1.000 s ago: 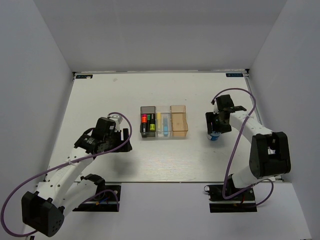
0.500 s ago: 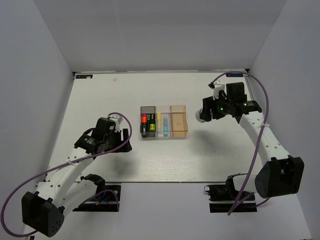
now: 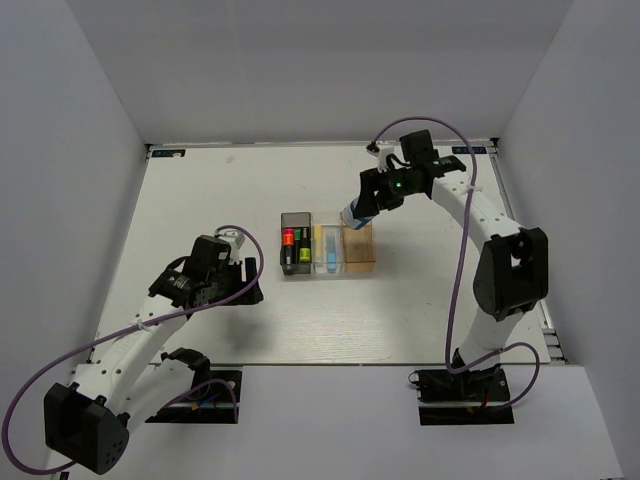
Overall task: Sort the stationery into containers
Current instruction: Place the stationery in the storage box.
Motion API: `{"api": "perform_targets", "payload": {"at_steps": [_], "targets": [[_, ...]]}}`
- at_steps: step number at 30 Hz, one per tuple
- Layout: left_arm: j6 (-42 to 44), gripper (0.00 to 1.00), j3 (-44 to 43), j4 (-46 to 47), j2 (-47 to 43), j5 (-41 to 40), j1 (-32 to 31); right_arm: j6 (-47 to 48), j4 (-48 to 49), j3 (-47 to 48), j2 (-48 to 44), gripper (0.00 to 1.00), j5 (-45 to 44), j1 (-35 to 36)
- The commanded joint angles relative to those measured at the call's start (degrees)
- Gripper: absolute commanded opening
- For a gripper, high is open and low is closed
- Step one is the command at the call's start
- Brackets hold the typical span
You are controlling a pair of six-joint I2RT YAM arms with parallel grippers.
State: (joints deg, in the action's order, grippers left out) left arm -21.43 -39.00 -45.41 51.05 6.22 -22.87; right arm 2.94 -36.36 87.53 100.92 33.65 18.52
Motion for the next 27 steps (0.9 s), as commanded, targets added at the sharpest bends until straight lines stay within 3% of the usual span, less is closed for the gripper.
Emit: {"api": "perform_targets", "payload": {"at_steps": [1, 13, 27], "targets": [[0.5, 0.80, 0.2, 0.7, -0.4, 0.0, 0.5, 2.9, -2.7, 5.5, 0.3, 0.00, -2.0, 2.0], [0.6, 0.80, 0.2, 0.9, -1.2, 0.6, 1.0, 13.5, -13.4, 11.3, 6.7, 0.00, -13.5, 6.6], [0.5, 0.80, 0.3, 0.8, -0.4, 0.7, 1.0, 17.2, -14.6, 12.3, 10.1, 0.00, -20.9, 9.9]]}}
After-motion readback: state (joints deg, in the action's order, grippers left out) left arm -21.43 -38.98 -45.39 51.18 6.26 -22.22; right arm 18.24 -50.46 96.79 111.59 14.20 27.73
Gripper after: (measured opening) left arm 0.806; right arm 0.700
